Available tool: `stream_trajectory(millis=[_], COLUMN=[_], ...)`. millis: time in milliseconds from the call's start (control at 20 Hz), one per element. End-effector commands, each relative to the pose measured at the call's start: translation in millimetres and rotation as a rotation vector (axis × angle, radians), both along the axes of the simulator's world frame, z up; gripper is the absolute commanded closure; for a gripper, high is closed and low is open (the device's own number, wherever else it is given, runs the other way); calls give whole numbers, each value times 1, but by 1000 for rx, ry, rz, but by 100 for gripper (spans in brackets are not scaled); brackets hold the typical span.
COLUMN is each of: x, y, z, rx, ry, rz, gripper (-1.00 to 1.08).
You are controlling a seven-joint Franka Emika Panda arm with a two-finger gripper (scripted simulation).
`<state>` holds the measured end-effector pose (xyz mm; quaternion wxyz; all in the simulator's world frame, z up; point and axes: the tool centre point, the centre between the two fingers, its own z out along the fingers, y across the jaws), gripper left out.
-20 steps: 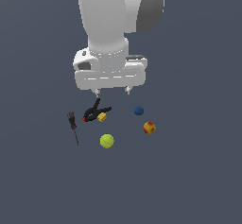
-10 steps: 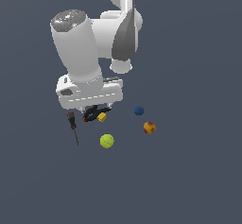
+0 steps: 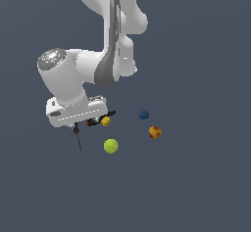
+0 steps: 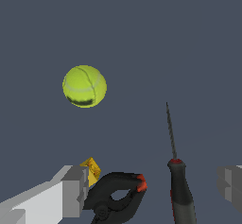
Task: Pick up a designated object from a clutter of objects.
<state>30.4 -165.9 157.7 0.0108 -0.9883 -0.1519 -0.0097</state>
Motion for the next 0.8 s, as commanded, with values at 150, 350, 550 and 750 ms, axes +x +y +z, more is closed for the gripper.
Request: stream_trajectory(millis=[150,350,550,750], x=[-10,-18,-25,-29], y=[-38,-59,-73,-82], z=[-41,-64,-80,-90], rx=[-10,-16,-21,-24], ry=[4,8,11,13], rz=[64,99,125,140], gripper=[-92,-92,-92,-92])
